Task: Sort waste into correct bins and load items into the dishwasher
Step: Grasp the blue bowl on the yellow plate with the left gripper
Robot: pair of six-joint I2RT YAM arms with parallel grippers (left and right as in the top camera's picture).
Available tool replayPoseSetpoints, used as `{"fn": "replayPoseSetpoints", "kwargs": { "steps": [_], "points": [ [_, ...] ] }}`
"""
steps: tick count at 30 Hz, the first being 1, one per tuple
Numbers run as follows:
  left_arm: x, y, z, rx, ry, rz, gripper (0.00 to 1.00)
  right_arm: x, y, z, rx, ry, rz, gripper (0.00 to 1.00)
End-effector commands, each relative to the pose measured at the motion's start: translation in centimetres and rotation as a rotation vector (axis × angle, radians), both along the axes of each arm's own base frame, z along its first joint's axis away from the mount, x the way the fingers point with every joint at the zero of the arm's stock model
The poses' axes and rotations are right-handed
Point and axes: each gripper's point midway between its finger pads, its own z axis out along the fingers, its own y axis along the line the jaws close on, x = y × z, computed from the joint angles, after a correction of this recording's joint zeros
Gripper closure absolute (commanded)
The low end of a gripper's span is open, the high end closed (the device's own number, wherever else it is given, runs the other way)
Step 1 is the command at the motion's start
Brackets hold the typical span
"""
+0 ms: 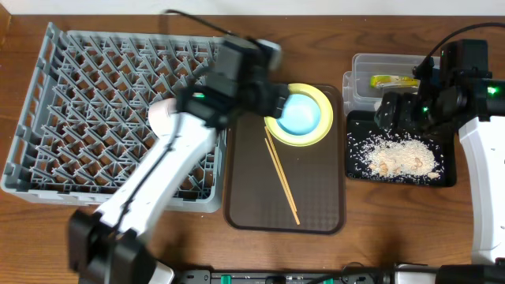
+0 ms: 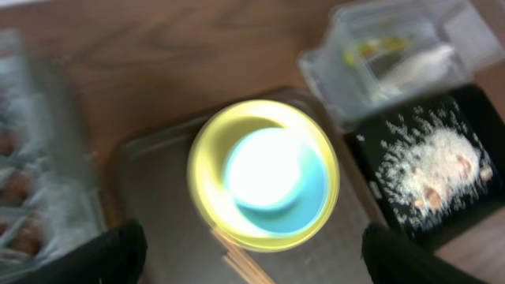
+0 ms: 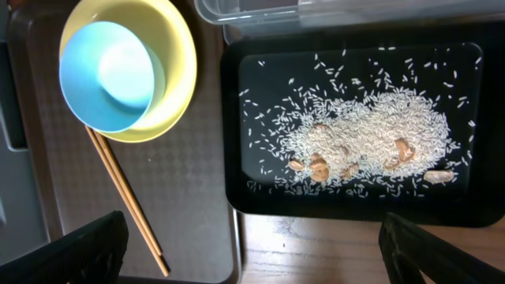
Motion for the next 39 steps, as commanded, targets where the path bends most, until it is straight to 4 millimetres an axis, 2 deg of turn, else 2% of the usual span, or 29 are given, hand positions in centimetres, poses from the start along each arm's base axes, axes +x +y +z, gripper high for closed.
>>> {"fn": "replayPoseSetpoints", "kwargs": {
  "steps": [1,3,5,8,11,16,18,19,24,32,35,39],
  "points": [
    [0.0,-4.7,-3.8,0.089,-0.036,-0.132,0.1,-0.4,-0.8,-0.1,-0.043,0.018,-0.034,0.01],
    [-0.4,-7.0,-6.0,0.106,-0.03,-0.184,0.1,-0.8,-1.8,-0.3,-0.082,0.042,-0.096,0.01],
    [-0.7,-9.1,-8.6,0.118,-0.013,-0.221,0.1,-1.0,-1.8,-0.3,-0.083,0.048,-0.096,0.01],
    [-1.1,-10.3,-11.8,0.144,0.022,-0.245,0.1,-1.0,-1.8,-0.3,-0.083,0.048,-0.096,0.01],
    [-1.7,-10.1,-15.8,0.194,0.102,-0.255,0.14,-1.0,-1.8,-0.3,-0.084,0.049,-0.096,0.01],
    [-3.6,-8.4,-19.4,0.28,0.226,-0.259,0.27,-1.0,-1.8,-0.3,-0.083,0.048,-0.096,0.01],
    [-3.0,-7.3,-19.6,0.34,0.204,-0.216,0.48,-1.0,-1.8,-0.3,-0.084,0.048,-0.096,0.01],
    [-2.8,-7.2,-19.5,0.344,0.197,-0.211,0.49,-1.0,-1.8,-0.3,-0.084,0.048,-0.096,0.01],
    [-2.4,-7.4,-17.9,0.323,0.161,-0.205,0.67,-1.0,-1.8,-0.3,-0.084,0.048,-0.095,0.01],
    [-2.5,-7.4,-17.7,0.324,0.162,-0.205,0.7,-1.0,-1.8,-0.3,-0.086,0.048,-0.088,0.01],
    [-2.5,-7.4,-17.7,0.323,0.161,-0.205,0.76,-1.0,-1.8,-0.3,-0.086,0.048,-0.088,0.01],
    [-2.4,-7.5,-16.8,0.313,0.146,-0.204,0.76,-1.0,-1.8,-0.3,-0.086,0.048,-0.088,0.01]
  ]
}}
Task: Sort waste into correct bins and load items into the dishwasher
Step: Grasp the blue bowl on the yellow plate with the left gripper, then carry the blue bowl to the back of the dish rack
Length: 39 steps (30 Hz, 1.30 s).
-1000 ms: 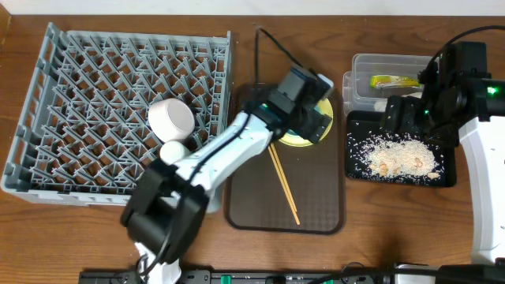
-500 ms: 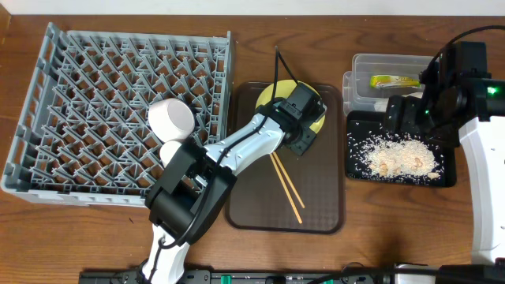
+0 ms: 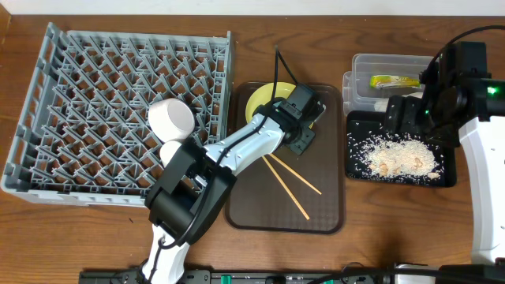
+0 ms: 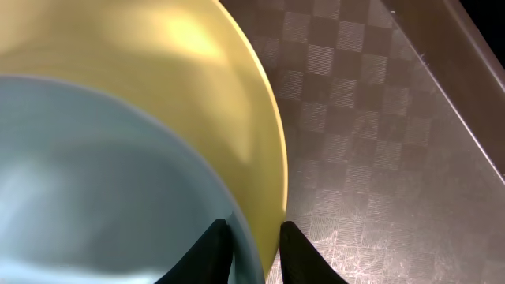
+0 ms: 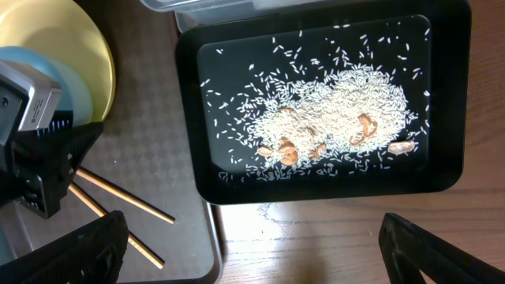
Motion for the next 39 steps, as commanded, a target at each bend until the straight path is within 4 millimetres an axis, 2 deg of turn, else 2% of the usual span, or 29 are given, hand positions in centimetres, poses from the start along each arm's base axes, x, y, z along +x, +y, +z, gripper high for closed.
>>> {"fn": "replayPoseSetpoints", "kwargs": {
  "steps": [1,3,6,9,14,17,24,31,32,33,35,39],
  "points": [
    [0.8,-0.1,3.0,-0.027,-0.061,0.011,0.75,-0.1,-0.1,0.1,-0.004,-0.001,-0.008,0.01],
    [0.9,-0.1,3.9,-0.039,-0.075,0.011,0.67,-0.1,-0.1,0.1,-0.003,-0.001,-0.008,0.01],
    [1.0,-0.1,5.0,-0.051,-0.095,0.013,0.65,-0.1,-0.1,0.1,-0.003,-0.001,-0.008,0.01],
    [0.6,0.2,4.1,-0.036,-0.076,0.013,0.65,-0.1,-0.1,0.1,-0.004,0.001,-0.007,0.01],
    [-0.1,0.8,1.3,0.007,-0.025,0.012,0.65,-0.2,-0.1,0.1,-0.004,0.003,-0.007,0.01],
    [-0.1,0.8,1.3,0.008,-0.025,0.012,0.65,-0.2,-0.1,0.1,-0.004,0.003,-0.007,0.01],
    [-0.5,1.1,-0.1,0.031,0.002,0.012,0.65,-0.3,0.0,0.0,-0.004,0.01,-0.007,0.01],
    [-0.7,1.3,-0.3,0.039,0.011,0.011,0.65,-0.3,0.0,0.0,-0.005,0.011,0.0,0.01],
    [-0.7,1.3,-0.3,0.039,0.011,0.011,0.66,-0.4,0.0,0.0,-0.005,0.011,0.0,0.01],
    [-0.5,1.3,-0.2,0.039,0.005,0.014,0.72,-0.3,0.0,0.0,-0.005,0.011,0.0,0.01],
    [-0.4,1.2,-0.2,0.038,0.0,0.015,0.92,-0.3,0.0,0.0,-0.005,0.011,0.0,0.01],
    [-0.4,1.2,0.3,0.032,-0.007,0.015,0.92,-0.4,0.0,0.0,-0.008,0.011,0.011,0.01]
  ]
}}
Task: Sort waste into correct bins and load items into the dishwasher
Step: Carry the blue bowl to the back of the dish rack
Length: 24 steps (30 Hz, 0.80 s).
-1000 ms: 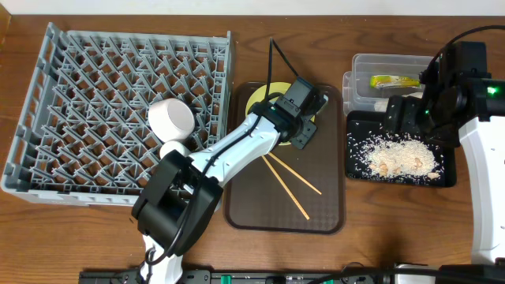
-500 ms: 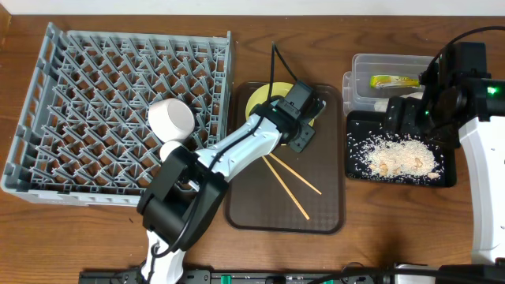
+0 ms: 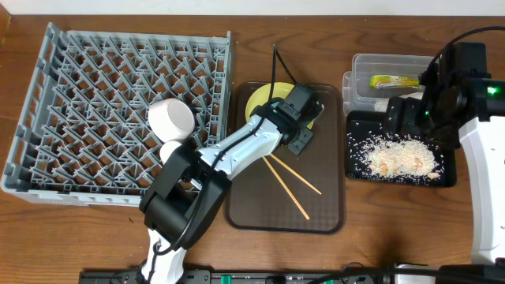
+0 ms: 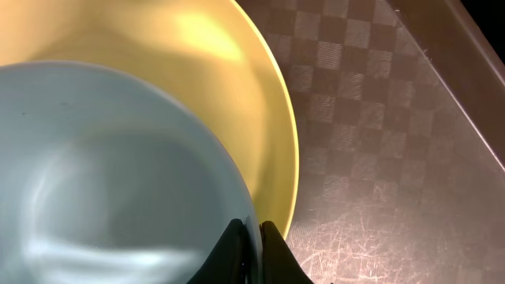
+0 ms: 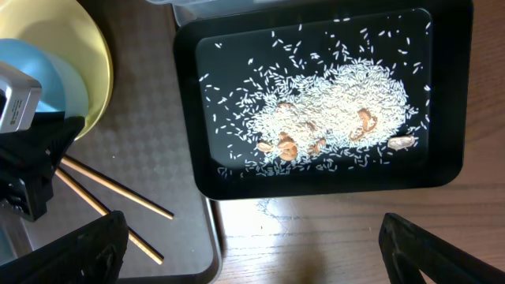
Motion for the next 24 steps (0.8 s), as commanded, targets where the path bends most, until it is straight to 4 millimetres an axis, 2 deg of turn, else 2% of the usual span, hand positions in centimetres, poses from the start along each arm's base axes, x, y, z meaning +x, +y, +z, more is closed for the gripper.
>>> {"fn": "replayPoseSetpoints", "kwargs": {
  "steps": [1,2,3,6,8,11,14,16,18,20,24],
  "points": [
    [-0.1,0.3,0.0,0.005,0.006,0.008,0.92,0.0,-0.1,0.1,-0.008,-0.003,0.008,0.01],
    [0.2,0.1,1.5,-0.012,-0.016,0.009,0.92,0.0,-0.1,0.1,-0.009,-0.004,0.008,0.01],
    [0.5,0.0,4.1,-0.036,-0.044,0.011,0.93,0.0,-0.1,0.1,-0.009,-0.004,0.008,0.01],
    [1.1,0.7,8.2,-0.083,-0.101,0.031,0.93,0.0,-0.1,0.1,-0.008,-0.003,0.008,0.01],
    [2.4,2.6,12.3,-0.136,-0.173,0.078,0.93,0.0,-0.1,0.1,-0.008,-0.003,0.008,0.01],
    [3.8,5.6,16.1,-0.189,-0.237,0.143,0.92,0.0,-0.1,0.1,-0.008,-0.003,0.008,0.01],
    [4.6,7.9,18.5,-0.273,-0.241,0.173,0.93,-0.1,-0.1,0.1,-0.008,0.0,0.008,0.01],
    [4.8,8.8,18.7,-0.305,-0.217,0.18,0.93,-0.1,-0.1,0.1,-0.008,0.0,0.008,0.01],
    [5.1,9.2,18.9,-0.331,-0.208,0.182,0.93,-0.1,-0.1,0.1,-0.008,0.0,0.008,0.01],
    [5.2,9.0,20.3,-0.473,-0.167,0.133,0.93,-0.1,-0.1,0.1,-0.01,0.001,0.015,0.01],
    [6.9,12.2,22.4,-0.634,-0.152,0.172,0.93,-0.2,-0.1,0.1,-0.012,0.004,0.022,0.01]
  ]
}}
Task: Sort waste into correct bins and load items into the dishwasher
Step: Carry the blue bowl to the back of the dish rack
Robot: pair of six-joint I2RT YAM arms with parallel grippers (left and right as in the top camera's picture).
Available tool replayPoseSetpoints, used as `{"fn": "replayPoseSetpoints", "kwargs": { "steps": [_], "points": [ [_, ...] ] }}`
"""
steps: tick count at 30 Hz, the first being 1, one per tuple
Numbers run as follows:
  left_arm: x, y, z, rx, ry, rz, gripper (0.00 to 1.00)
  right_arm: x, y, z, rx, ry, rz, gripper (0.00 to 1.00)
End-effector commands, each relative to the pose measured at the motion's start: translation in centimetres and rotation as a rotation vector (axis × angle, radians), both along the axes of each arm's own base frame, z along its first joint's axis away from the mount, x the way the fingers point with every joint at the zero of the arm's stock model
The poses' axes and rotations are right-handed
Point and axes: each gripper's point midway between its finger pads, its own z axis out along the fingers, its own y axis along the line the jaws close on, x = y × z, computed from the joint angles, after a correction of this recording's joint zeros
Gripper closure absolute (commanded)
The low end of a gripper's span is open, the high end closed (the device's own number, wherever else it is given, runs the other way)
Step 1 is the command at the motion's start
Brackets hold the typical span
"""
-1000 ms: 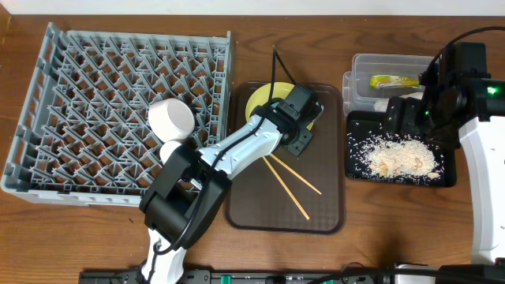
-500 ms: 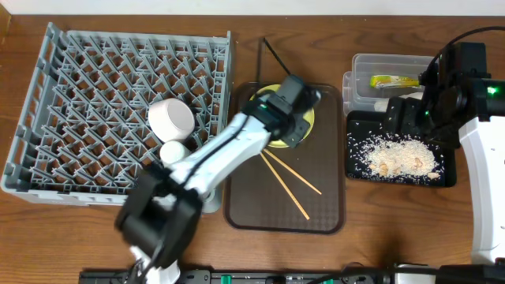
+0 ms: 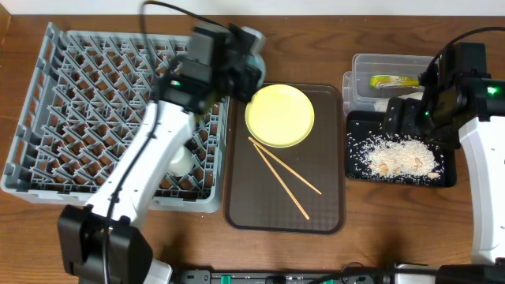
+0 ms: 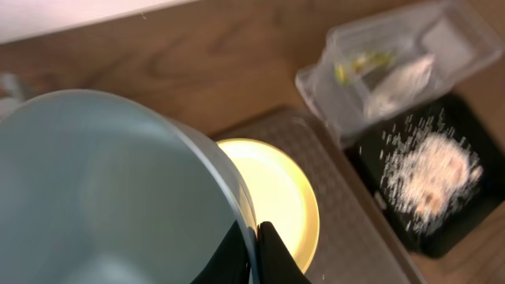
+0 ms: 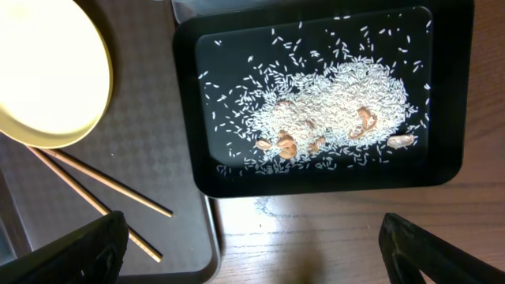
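My left gripper (image 4: 254, 246) is shut on the rim of the pale blue bowl (image 4: 102, 181), held in the air near the rack's back right corner. Below it the yellow bowl (image 3: 279, 116) sits empty at the back of the brown tray (image 3: 323, 213). Two chopsticks (image 3: 286, 180) lie crossed on the tray in front of it. The grey dish rack (image 3: 71, 95) fills the left side. My right gripper (image 5: 252, 259) hangs open over the near edge of the black tray of rice scraps (image 5: 316, 102), holding nothing.
A clear plastic bin (image 3: 385, 77) with a yellow wrapper stands behind the black tray. A white cup (image 3: 180, 162) shows in the rack under my left arm. Bare wood lies in front of the trays.
My left gripper, then shut on the blue bowl's rim inside the yellow bowl, now holds it lifted up and to the left near the rack. The yellow bowl is left empty.
First my left gripper was open above the stacked blue and yellow bowls. Then its fingers straddled the blue bowl's rim, and the chopsticks had shifted apart. Then it was shut on the rim. Now the blue bowl is lifted away. My right arm stayed over the rice tray.
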Motion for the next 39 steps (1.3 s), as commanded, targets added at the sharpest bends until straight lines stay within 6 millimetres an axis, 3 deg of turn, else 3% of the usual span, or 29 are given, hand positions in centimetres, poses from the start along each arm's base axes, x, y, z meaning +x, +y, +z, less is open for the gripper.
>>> {"fn": "replayPoseSetpoints", "kwargs": {
  "steps": [1,3,6,10,14,22,32,39],
  "points": [
    [0.8,2.5,2.8,-0.212,0.026,-0.028,0.93,-0.1,-0.1,0.1,-0.01,-0.003,0.016,0.01],
    [1.4,5.2,4.8,-0.351,0.026,-0.046,0.93,0.0,-0.1,0.1,-0.01,-0.003,0.016,0.01],
    [1.9,7.8,5.4,-0.457,0.05,-0.052,0.93,0.0,-0.1,0.1,-0.01,-0.003,0.016,0.01],
    [3.6,11.8,4.5,-0.648,0.17,-0.021,0.93,-0.1,-0.1,0.1,-0.01,-0.002,0.016,0.01],
    [5.2,14.4,2.8,-0.8,0.303,0.006,0.93,-0.1,0.0,0.1,-0.009,-0.002,0.016,0.01],
    [6.4,15.5,-1.9,-0.916,0.522,0.068,0.92,0.0,-0.1,0.1,-0.01,-0.003,0.016,0.01],
    [7.1,15.9,-3.8,-0.906,0.539,0.138,0.93,-0.1,-0.1,0.1,-0.009,-0.001,0.016,0.01],
    [8.6,18.9,-5.6,-0.86,0.481,0.296,0.92,-0.2,0.0,0.1,-0.009,0.005,0.016,0.01]
  ]
}}
